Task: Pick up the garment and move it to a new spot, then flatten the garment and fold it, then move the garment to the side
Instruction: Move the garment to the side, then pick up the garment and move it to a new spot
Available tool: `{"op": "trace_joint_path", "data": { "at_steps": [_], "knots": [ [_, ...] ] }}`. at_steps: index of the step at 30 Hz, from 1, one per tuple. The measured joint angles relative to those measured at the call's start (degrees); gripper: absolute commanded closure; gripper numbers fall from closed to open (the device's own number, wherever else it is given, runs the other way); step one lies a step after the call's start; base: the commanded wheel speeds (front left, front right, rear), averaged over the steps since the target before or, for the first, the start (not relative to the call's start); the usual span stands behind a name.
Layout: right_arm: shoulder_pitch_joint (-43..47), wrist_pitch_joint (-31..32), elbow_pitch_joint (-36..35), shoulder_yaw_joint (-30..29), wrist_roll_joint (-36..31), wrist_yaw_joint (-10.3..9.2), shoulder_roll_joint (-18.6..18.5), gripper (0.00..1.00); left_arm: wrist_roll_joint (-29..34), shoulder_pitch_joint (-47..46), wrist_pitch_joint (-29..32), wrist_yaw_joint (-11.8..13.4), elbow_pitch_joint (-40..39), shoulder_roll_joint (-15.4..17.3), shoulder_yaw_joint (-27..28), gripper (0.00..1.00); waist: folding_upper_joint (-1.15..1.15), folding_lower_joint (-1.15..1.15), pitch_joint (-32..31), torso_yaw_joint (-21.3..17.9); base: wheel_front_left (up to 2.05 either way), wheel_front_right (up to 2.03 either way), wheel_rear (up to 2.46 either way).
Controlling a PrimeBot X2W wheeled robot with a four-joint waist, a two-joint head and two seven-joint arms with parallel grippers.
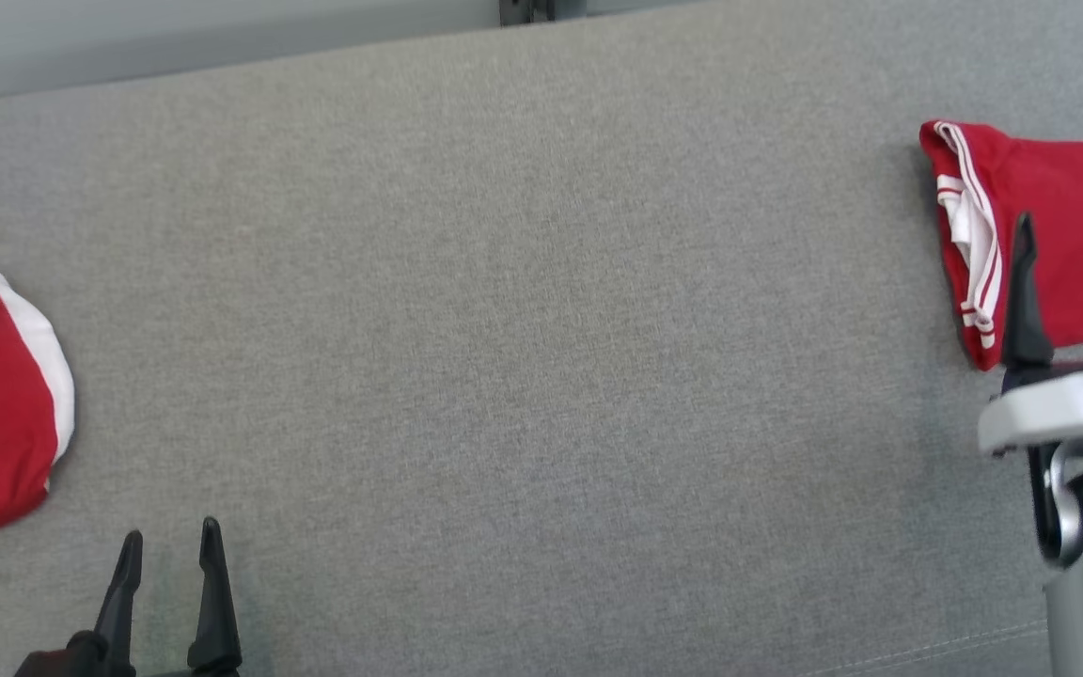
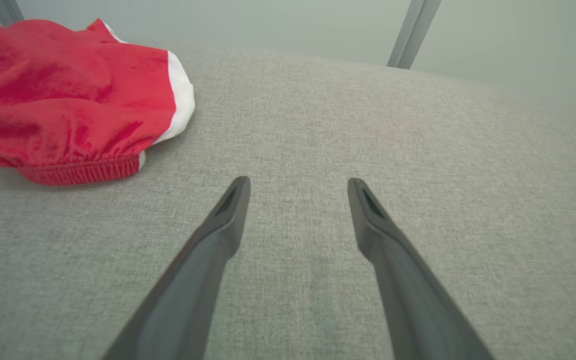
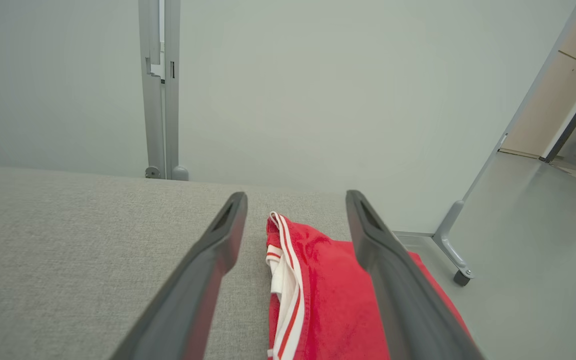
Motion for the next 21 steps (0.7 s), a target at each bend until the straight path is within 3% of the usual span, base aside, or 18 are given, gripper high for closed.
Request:
{"op": "trace_joint_path", "data": {
  "at_steps": [9, 21],
  "knots": [
    [19.8, -0.3, -4.8, 6.7, 4.9, -0.03, 3.1, 0.00, 2.3, 2.1, 0.0, 0.0, 2.3, -1.5, 1.3, 0.00, 0.00, 0.00, -11.7, 2.0, 0.00, 0.00, 0.00],
    [23.4, -0.3, -3.1, 10.8, 7.2, 0.00, 4.4, 0.00, 2.4, 1.9, 0.0, 0.0, 3.2, -1.7, 2.7, 0.00, 0.00, 0.00, -15.7, 4.7, 0.00, 0.00, 0.00]
  ]
}}
